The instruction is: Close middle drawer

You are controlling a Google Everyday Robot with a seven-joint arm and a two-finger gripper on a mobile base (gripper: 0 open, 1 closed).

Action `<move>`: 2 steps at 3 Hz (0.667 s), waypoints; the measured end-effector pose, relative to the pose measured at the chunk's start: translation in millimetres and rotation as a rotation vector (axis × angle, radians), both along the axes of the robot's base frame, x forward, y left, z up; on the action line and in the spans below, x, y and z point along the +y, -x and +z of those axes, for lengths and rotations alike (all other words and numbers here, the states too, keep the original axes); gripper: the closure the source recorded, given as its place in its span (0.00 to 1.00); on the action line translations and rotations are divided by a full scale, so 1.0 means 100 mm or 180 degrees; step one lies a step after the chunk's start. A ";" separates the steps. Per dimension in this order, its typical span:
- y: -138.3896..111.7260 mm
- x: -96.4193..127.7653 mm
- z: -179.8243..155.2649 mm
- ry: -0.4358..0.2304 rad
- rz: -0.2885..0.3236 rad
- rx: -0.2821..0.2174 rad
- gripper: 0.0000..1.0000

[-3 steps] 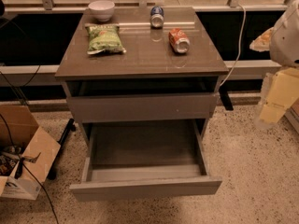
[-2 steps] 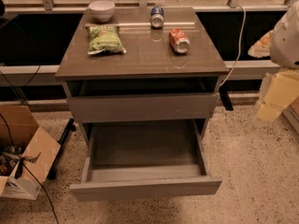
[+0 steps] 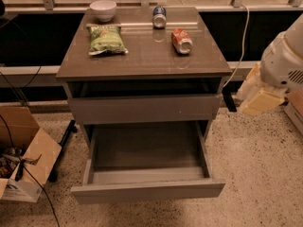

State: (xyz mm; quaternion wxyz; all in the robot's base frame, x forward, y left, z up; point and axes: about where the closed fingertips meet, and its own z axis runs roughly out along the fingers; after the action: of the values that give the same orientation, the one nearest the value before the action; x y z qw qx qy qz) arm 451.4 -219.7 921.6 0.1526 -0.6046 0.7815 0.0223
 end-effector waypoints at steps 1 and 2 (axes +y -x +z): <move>-0.09 -0.02 -0.44 -0.0164 0.0053 0.0155 0.84; -0.11 -0.01 -0.49 -0.0177 0.0061 0.0166 1.00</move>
Offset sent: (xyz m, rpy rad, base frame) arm 0.0095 -0.0017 -0.0444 0.0514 0.0486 0.0167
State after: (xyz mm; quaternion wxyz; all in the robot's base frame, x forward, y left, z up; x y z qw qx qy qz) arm 462.3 -220.7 873.0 0.1488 -0.6067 0.7785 0.0612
